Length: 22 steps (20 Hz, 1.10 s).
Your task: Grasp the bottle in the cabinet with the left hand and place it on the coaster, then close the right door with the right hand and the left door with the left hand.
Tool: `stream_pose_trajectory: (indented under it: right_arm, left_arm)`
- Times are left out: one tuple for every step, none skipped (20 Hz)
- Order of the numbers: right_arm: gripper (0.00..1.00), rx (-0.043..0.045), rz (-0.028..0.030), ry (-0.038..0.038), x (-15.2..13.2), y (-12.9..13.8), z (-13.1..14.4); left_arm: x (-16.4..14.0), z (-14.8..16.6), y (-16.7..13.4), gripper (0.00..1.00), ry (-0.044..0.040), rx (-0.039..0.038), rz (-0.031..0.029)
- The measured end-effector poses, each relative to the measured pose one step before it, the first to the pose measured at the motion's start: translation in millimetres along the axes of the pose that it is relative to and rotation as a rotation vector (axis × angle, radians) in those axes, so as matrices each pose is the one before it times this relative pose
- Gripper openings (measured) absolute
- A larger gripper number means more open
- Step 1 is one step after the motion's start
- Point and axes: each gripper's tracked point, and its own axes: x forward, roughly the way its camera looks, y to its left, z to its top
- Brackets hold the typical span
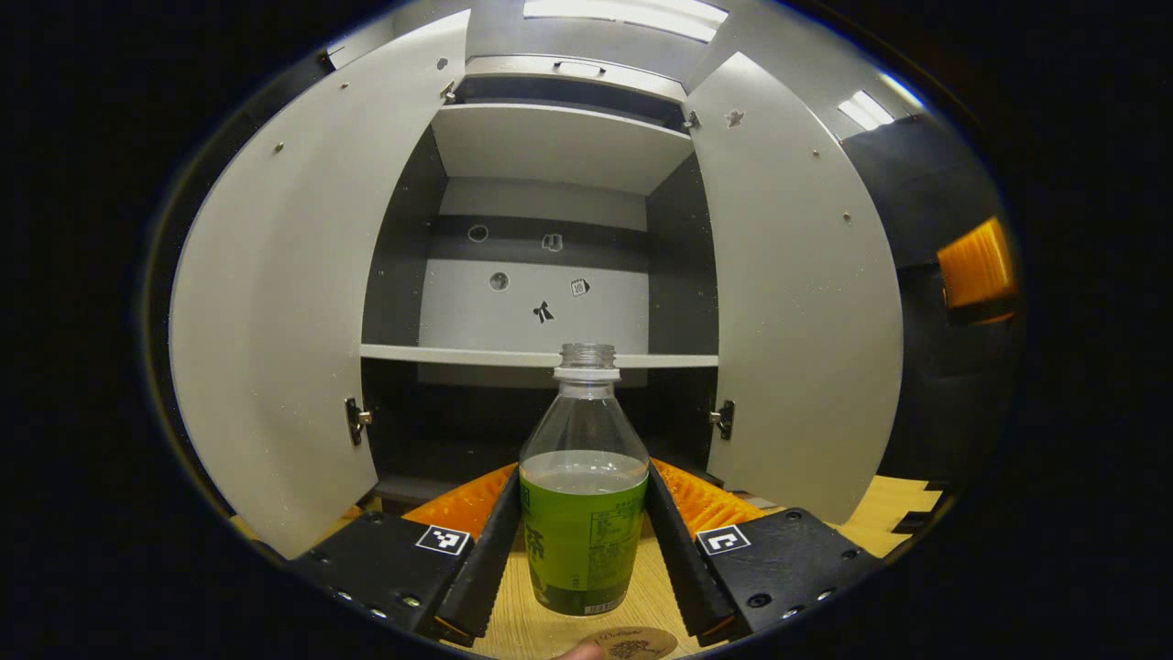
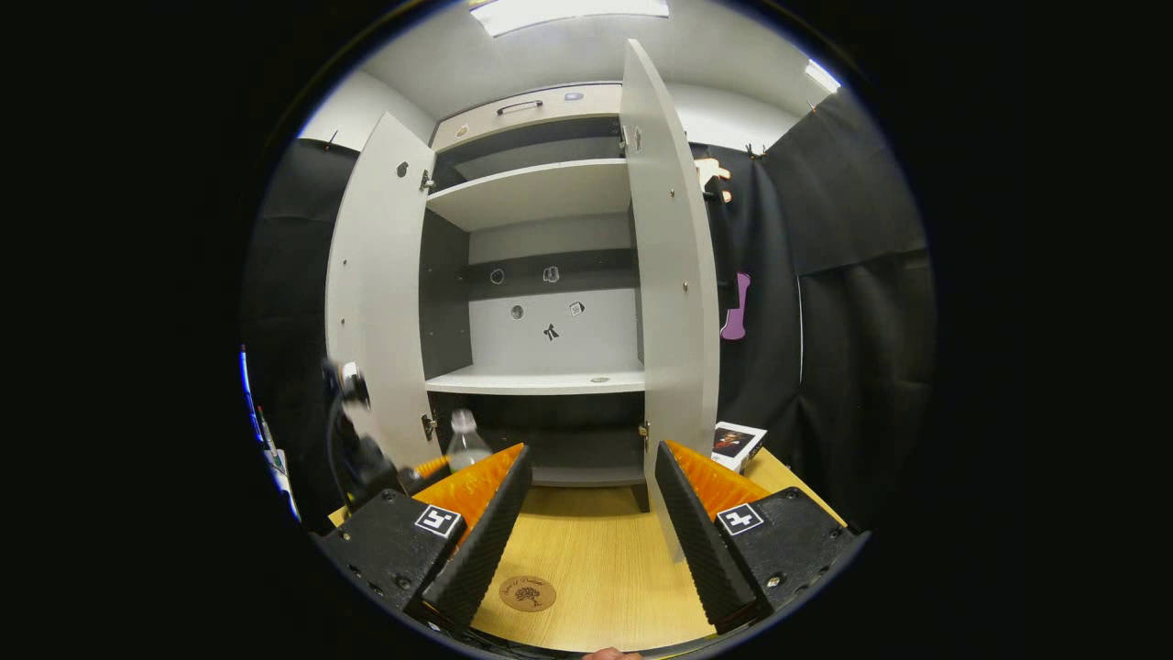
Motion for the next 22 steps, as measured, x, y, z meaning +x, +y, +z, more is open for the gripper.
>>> stream_pose_trajectory:
  right_arm:
    - [0.83, 0.00082, -0.00448, 0.00192, -2.06, -0.78, 0.24]
    - [0.83, -0.00057, -0.00494, 0.00391, -0.95, -0.95, -0.68]
    - [0.83, -0.00237, -0.00428, 0.00398, -1.80, -0.79, -0.50]
    - [0.83, -0.00424, -0.00446, 0.00447, -1.01, -0.70, -1.18]
    - [0.83, -0.00613, -0.00280, 0.00579, -1.18, -0.75, -1.11]
    - [0.83, -0.00543, -0.00246, 0.00519, -1.18, 0.23, -1.54]
    - [0.83, -0.00276, -0.00073, 0.00183, -0.66, 0.10, 0.26]
    - [0.84, -0.00093, -0.00014, 0.00222, -0.48, 0.94, -0.27]
    - [0.84, 0.00031, 0.00177, 0.00115, -0.18, 0.48, 0.07]
    - [0.84, -0.00213, 0.00477, 0.00306, 0.68, 1.54, -0.66]
    - [0.84, -0.00437, 0.00130, 0.00449, 1.07, 1.05, -0.63]
    - [0.83, -0.00519, 0.00242, 0.00533, 1.02, -0.06, -0.60]
    - [0.84, -0.00329, 0.00293, 0.00253, 0.83, 1.08, -0.12]
    - [0.83, -0.00165, 0.00312, 0.00031, 0.77, 0.57, 0.30]
    - [0.84, -0.00092, 0.00241, -0.00055, 0.23, 0.24, 0.46]
    - [0.84, -0.00086, 0.00106, 0.00419, 1.79, 0.43, -1.49]
    - [0.84, 0.00038, 0.00503, 0.00516, 1.17, 1.14, -1.12]
    - [0.84, -0.00066, 0.00237, 0.00566, 0.86, 0.31, -1.89]
    - [0.83, -0.00040, 0.00149, 0.00386, 0.79, 0.31, -0.13]
    - [0.84, 0.00098, 0.00205, 0.00214, 1.43, 0.63, -0.83]
    - [0.84, 0.00236, 0.00187, 0.00119, 0.63, 0.34, 0.01]
    - [0.84, 0.00324, 0.00300, 0.00120, 0.79, 0.38, -0.86]
  left_arm:
    - [-2.63, -8.28, -2.62, 0.75, 0.00802, -0.00367, -0.00249]
    - [-2.23, -6.36, -2.51, 0.75, 0.00290, -0.01332, -0.00198]
    - [-2.61, -7.46, -2.46, 0.75, 0.00806, -0.01624, -0.00070]
    - [-1.90, -6.09, -1.06, 0.75, 0.00453, -0.01071, 0.00708]
    - [-1.36, -5.96, -0.52, 0.75, 0.00579, -0.00528, 0.00834]
    - [-0.48, -7.27, -1.77, 0.75, 0.00952, -0.00662, 0.00203]
    - [-0.17, -7.95, -2.43, 0.75, 0.00913, -0.00444, -0.00208]
    - [-0.26, -5.45, -1.89, 0.75, 0.00303, -0.00102, -0.00205]
    - [-0.33, -5.42, -2.80, 0.75, -0.00380, -0.00281, -0.00705]
    - [0.39, -4.89, -2.72, 0.75, -0.00384, 0.00346, -0.00654]
    - [-0.13, -5.82, 0.30, 0.75, 0.00120, 0.00846, 0.00343]
    - [-0.07, -4.15, -0.45, 0.75, -0.00339, 0.00061, 0.00135]
    - [-0.45, -5.35, -1.96, 0.75, 0.00692, -0.00004, -0.00253]
    - [0.29, -6.61, -1.71, 0.75, 0.01676, -0.00015, -0.00275]
    - [0.50, -3.83, -1.13, 0.75, 0.01125, -0.00245, -0.00587]
    - [-0.73, -0.81, 0.54, 0.75, -0.00280, 0.00113, 0.00371]
    - [-0.69, 2.11, -0.68, 0.75, -0.01511, 0.00457, 0.00210]
    - [-0.36, -2.27, -1.32, 0.75, 0.00275, 0.00335, -0.00083]
    - [-0.14, 1.32, 0.50, 0.75, -0.00615, 0.00959, 0.00257]
    - [-0.42, -1.01, -0.96, 0.76, 0.00479, -0.00005, -0.00028]
    - [-1.04, 0.24, 0.31, 0.76, -0.00219, 0.00051, 0.00267]
    - [-0.68, 0.10, 0.30, 0.76, 0.00307, -0.00250, -0.00077]
